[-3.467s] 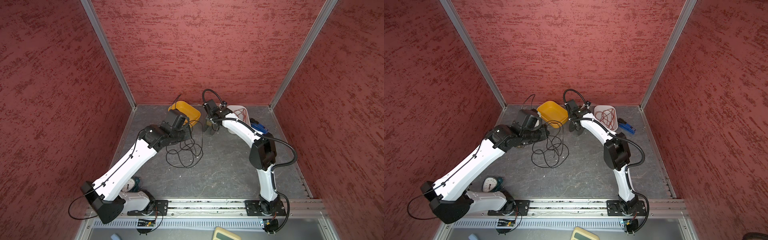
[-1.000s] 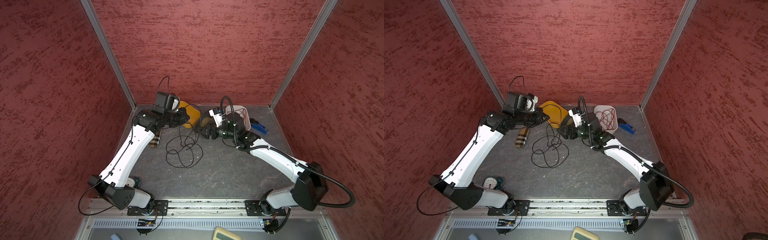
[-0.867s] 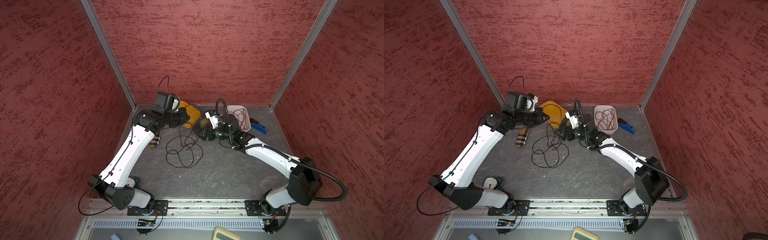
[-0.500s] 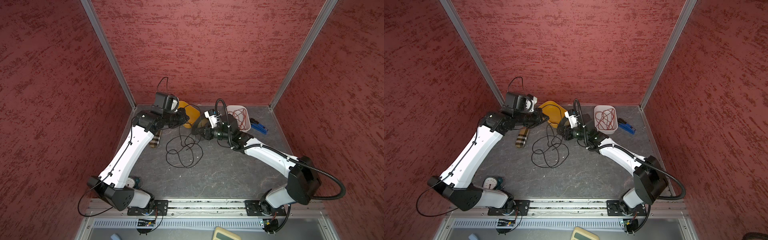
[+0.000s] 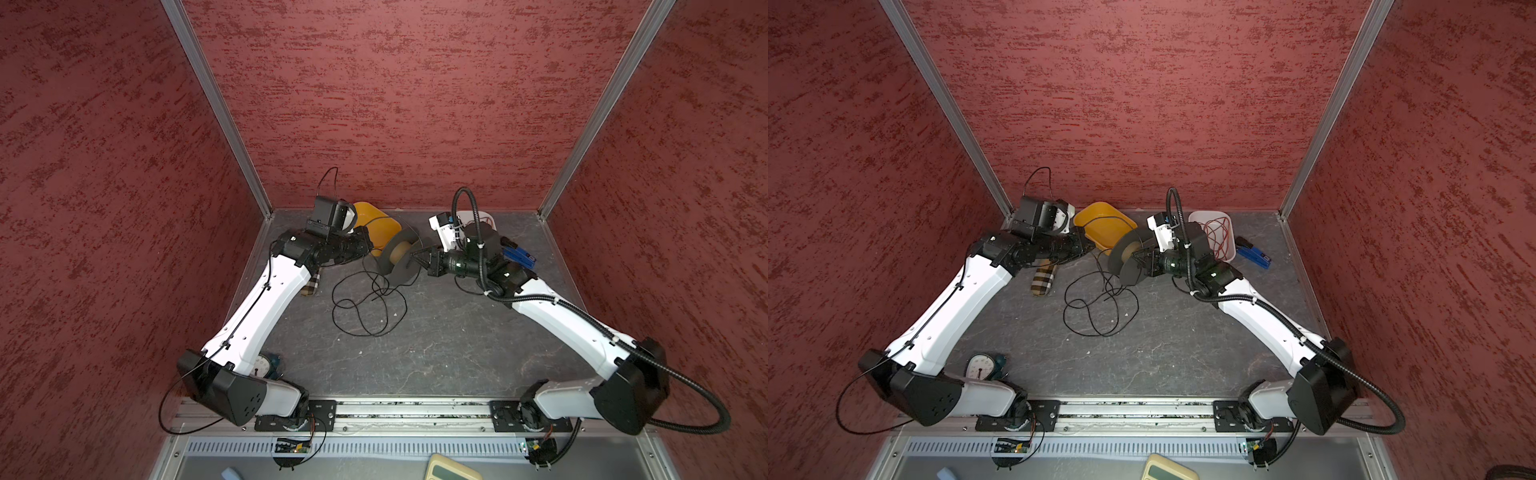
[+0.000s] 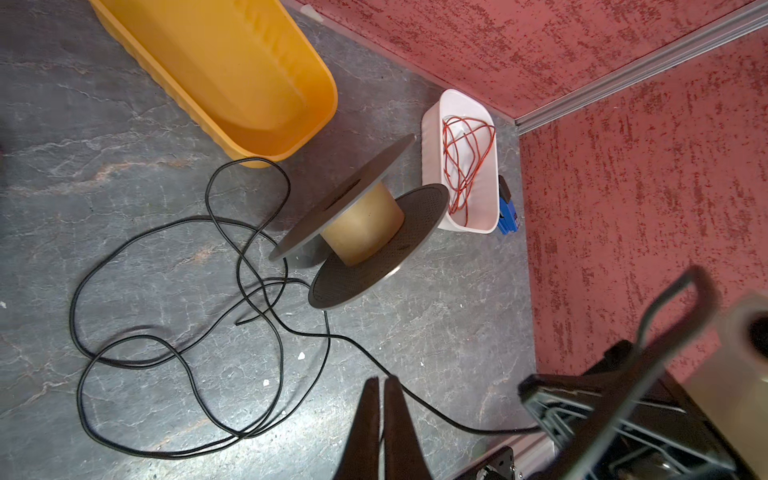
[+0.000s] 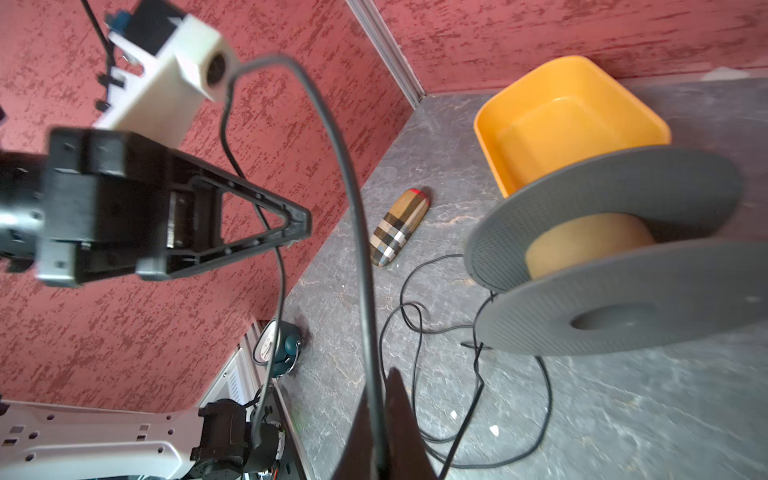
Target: Wrap the cables
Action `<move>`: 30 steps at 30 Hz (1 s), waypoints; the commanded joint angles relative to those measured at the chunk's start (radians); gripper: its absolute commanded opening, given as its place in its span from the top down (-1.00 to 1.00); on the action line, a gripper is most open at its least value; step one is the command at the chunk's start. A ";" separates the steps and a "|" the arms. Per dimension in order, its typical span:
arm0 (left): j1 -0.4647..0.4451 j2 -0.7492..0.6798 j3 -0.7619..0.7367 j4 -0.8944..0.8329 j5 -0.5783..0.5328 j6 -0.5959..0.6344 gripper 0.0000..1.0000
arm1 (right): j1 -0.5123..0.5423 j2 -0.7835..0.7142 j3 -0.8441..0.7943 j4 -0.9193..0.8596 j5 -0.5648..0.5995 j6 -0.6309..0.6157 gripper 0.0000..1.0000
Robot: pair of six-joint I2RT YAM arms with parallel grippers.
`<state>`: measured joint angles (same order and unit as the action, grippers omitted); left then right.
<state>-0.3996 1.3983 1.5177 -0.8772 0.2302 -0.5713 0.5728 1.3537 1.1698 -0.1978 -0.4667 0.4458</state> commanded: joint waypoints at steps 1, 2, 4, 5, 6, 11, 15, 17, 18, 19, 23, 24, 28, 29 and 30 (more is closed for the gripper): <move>-0.012 -0.016 -0.023 0.106 -0.047 0.013 1.00 | -0.025 -0.049 0.045 -0.129 -0.001 -0.073 1.00; -0.019 -0.012 -0.030 0.122 -0.059 0.022 1.00 | -0.032 -0.056 0.048 -0.149 -0.012 -0.085 1.00; -0.038 -0.003 -0.046 0.157 -0.101 0.044 1.00 | -0.044 -0.072 0.046 -0.182 -0.009 -0.099 1.00; -0.045 0.003 -0.052 0.174 -0.121 0.056 1.00 | -0.049 -0.078 0.043 -0.190 -0.005 -0.099 1.00; -0.054 0.008 -0.061 0.200 -0.144 0.077 1.00 | -0.056 -0.084 0.038 -0.195 -0.002 -0.099 1.00; -0.096 0.043 -0.088 0.288 -0.282 0.189 1.00 | -0.067 -0.061 0.030 -0.241 0.058 -0.087 1.00; -0.115 0.077 -0.100 0.356 -0.372 0.278 1.00 | -0.068 -0.041 0.009 -0.258 0.126 -0.065 1.00; -0.125 0.093 -0.106 0.394 -0.420 0.328 1.00 | -0.069 -0.044 -0.011 -0.250 0.147 -0.056 1.00; -0.128 0.104 -0.108 0.415 -0.436 0.351 1.00 | -0.069 -0.041 -0.019 -0.247 0.157 -0.052 1.00; -0.133 0.112 -0.111 0.433 -0.447 0.365 1.00 | -0.068 -0.039 -0.025 -0.246 0.160 -0.049 1.00; -0.163 0.151 -0.142 0.526 -0.532 0.448 1.00 | -0.070 -0.019 -0.049 -0.231 0.169 -0.025 1.00; -0.172 0.159 -0.145 0.541 -0.558 0.469 1.00 | -0.069 -0.014 -0.053 -0.227 0.168 -0.019 1.00; -0.212 0.198 -0.175 0.632 -0.657 0.560 1.00 | -0.073 0.009 -0.068 -0.204 0.172 0.004 1.00; -0.220 0.207 -0.183 0.650 -0.677 0.577 1.00 | -0.077 0.017 -0.068 -0.202 0.170 0.007 1.00; -0.227 0.217 -0.186 0.655 -0.695 0.585 1.00 | -0.077 0.024 -0.069 -0.200 0.169 0.013 1.00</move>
<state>-0.6075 1.5948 1.3476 -0.3199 -0.3588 -0.0776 0.5068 1.3624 1.1080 -0.4301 -0.3210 0.4370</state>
